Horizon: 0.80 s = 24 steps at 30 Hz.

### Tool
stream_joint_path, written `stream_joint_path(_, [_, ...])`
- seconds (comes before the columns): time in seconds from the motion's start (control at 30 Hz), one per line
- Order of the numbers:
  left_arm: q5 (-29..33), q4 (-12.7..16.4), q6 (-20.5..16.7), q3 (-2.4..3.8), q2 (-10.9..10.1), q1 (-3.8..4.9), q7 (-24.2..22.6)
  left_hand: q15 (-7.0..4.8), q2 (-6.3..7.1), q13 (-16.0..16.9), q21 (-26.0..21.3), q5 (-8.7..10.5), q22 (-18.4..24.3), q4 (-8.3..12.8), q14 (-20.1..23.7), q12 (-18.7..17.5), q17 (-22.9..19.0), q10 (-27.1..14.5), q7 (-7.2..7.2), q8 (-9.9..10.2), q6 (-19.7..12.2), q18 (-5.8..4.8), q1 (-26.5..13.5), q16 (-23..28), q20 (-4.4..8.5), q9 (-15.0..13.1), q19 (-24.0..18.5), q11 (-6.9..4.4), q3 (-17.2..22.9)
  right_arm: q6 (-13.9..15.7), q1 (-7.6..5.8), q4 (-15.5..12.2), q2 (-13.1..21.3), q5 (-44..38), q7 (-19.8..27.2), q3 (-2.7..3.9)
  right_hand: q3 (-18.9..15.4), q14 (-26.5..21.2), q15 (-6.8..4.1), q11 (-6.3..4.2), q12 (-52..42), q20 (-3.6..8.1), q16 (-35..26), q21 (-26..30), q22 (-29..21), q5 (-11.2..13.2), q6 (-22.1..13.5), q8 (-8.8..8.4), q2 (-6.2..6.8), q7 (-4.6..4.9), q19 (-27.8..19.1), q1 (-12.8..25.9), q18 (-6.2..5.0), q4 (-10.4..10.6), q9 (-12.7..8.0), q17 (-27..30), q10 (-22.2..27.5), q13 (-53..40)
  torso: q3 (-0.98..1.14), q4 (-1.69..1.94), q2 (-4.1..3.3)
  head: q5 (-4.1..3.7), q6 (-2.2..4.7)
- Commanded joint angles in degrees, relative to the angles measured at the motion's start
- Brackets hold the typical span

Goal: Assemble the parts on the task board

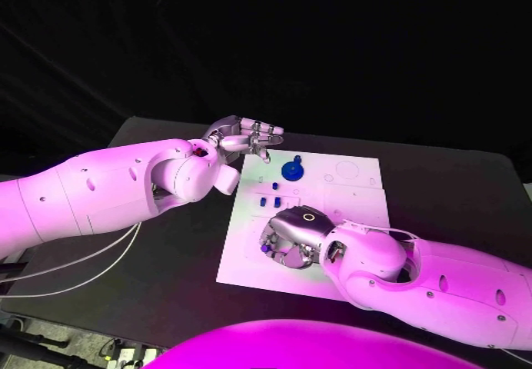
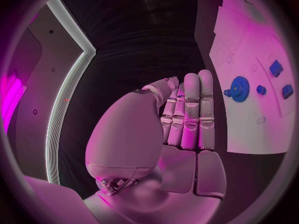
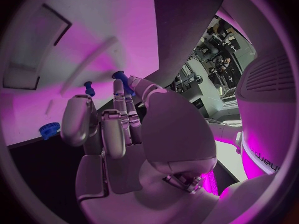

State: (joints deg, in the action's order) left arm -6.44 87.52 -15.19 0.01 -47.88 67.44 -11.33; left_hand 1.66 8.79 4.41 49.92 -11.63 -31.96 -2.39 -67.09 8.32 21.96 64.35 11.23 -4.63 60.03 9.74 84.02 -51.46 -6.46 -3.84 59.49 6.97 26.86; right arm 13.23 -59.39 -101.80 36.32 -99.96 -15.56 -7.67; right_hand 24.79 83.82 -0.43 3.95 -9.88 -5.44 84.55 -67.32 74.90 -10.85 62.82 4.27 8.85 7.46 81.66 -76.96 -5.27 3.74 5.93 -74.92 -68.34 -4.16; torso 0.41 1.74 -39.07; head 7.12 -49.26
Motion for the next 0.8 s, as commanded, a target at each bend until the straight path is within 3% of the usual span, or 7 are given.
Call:
stream_joint_path(0.03, [0.24,0.22,1.45,0.03,0.00,0.04,0.09,0.12,-0.02,-0.08,0.16,0.17,-0.04,-0.15,0.23,0.36,-0.09,-0.31,-0.01,-0.31,-0.45,0.82,-0.58,0.15,-0.07,-0.03,-0.45,-0.04,-0.34,-1.14,0.11,-0.18,0.16,-1.18,-0.59,-0.06,-0.57,3.78,-0.07,-0.06,0.33,0.02,-0.01,0.40,4.68,0.34,-1.38,-0.65,0.29,-0.17,-0.40,0.80,0.59,-0.01,-0.33,-3.48,0.75,-0.05,-0.01,0.01,0.02,0.04,0.06])
stream_joint_path(0.33, [-0.03,0.18,1.99,0.03,-0.12,0.04,0.72,0.12,0.03,-0.10,0.16,0.17,-0.04,-0.12,0.21,0.35,-0.09,-0.45,0.01,-0.29,-0.57,0.84,-0.64,0.13,-0.09,-0.01,-0.46,-0.03,-0.37,4.36,0.12,-2.37,2.12,-1.40,0.54,-0.05,-1.42,3.79,-0.52,-0.60,-0.04,0.39,-0.02,0.02,5.03,0.09,-6.44,-0.81,0.79,-1.66,-0.07,0.88,0.68,-0.37,-1.47,-3.45,0.33,-0.63,0.07,0.06,0.04,0.05,-0.15])
stream_joint_path(0.53, [-0.38,0.11,2.17,0.02,-0.18,0.03,0.93,0.13,0.06,-0.12,0.17,0.16,-0.04,-0.09,0.20,0.35,-0.09,-0.53,0.02,-0.27,-0.66,0.84,-0.66,0.12,-0.09,0.00,-0.46,-0.02,-0.38,7.07,-0.92,-5.30,5.49,-1.02,0.87,0.28,-2.51,3.81,-0.74,-0.85,-0.58,0.58,0.01,-0.02,5.14,0.08,-8.37,-0.71,1.34,-2.05,0.04,1.44,0.71,-0.23,-1.78,-3.50,-0.20,-1.14,-0.06,-0.15,0.16,-0.41,0.13])
stream_joint_path(0.7, [-0.45,0.02,2.22,0.01,-0.14,0.03,0.92,0.13,0.07,-0.12,0.17,0.16,-0.04,-0.07,0.20,0.36,-0.09,-0.58,0.03,-0.25,-0.71,0.85,-0.66,0.11,-0.10,0.01,-0.46,-0.01,-0.38,7.16,-2.00,-6.77,7.28,0.73,1.02,0.48,-4.08,3.95,-1.81,-2.26,-4.06,1.36,0.26,-0.90,5.66,-0.46,-7.39,0.04,1.48,-1.09,0.49,1.26,0.86,-0.48,-1.44,-3.96,-4.45,-3.37,-0.05,-0.05,0.13,-0.53,0.33])
stream_joint_path(0.8, [-0.47,-0.09,2.28,-0.03,-0.01,0.03,0.85,0.13,0.08,-0.12,0.17,0.15,-0.04,-0.04,0.21,0.36,-0.09,-0.59,0.03,-0.26,-0.73,0.85,-0.65,0.11,-0.10,0.01,-0.46,-0.01,-0.38,6.66,-2.28,-7.15,7.76,1.83,0.95,0.52,-5.87,4.07,-2.32,-2.73,-9.24,1.91,0.49,-1.26,5.92,-0.81,-4.91,1.24,1.75,-1.28,0.69,1.27,0.98,-0.71,-0.90,-4.39,-7.91,-6.94,-0.04,0.13,0.20,-0.64,0.37])
